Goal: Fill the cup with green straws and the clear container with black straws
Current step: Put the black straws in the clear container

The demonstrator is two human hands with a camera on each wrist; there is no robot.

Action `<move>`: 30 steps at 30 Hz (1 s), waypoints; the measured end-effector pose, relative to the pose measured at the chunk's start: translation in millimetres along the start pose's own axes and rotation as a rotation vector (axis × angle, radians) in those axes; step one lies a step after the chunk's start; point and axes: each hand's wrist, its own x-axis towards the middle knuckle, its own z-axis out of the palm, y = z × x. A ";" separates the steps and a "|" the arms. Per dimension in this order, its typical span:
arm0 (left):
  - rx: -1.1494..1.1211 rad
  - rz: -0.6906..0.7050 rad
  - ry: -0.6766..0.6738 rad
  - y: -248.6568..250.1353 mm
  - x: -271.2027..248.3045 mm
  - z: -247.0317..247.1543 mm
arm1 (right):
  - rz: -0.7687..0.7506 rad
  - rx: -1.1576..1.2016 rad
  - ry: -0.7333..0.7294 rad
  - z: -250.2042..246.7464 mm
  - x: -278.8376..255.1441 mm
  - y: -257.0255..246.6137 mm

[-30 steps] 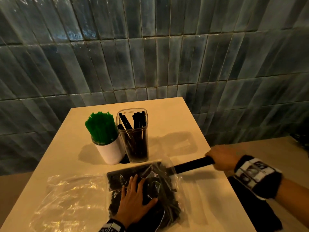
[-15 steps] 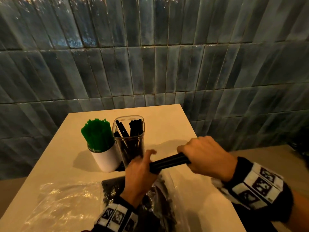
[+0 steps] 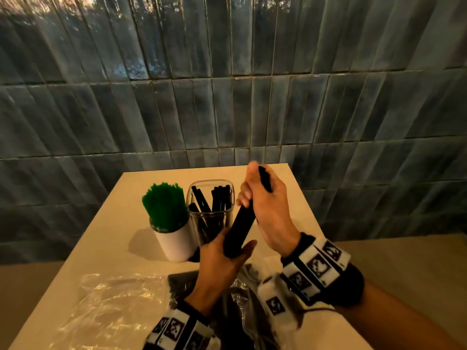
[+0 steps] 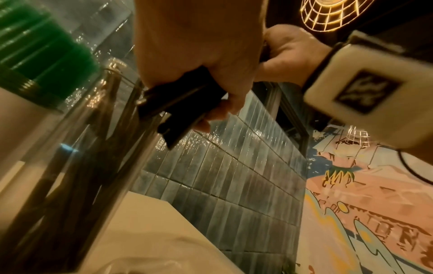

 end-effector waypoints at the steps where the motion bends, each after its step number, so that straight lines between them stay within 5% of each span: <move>1: 0.020 0.026 0.044 -1.8 1.7 -3.2 | -0.026 0.025 0.021 2.2 8.4 -5.2; 6: 0.125 0.083 0.366 -15.5 15.7 -21.4 | -0.233 0.195 0.204 5.7 63.2 -46.0; 10: 0.187 -0.014 0.330 -25.8 32.7 -19.2 | -0.298 0.147 0.305 16.0 95.5 -36.3; 18: 0.427 0.060 0.290 -44.3 40.4 -10.7 | -0.290 -0.283 0.295 12.1 100.4 37.2; 24: 0.480 0.133 0.292 -53.7 39.5 -13.6 | -0.164 -0.574 -0.082 8.8 98.6 71.6; 30: 0.485 0.140 0.289 -55.1 40.3 -13.9 | -0.334 -1.138 -0.332 -7.7 88.7 104.8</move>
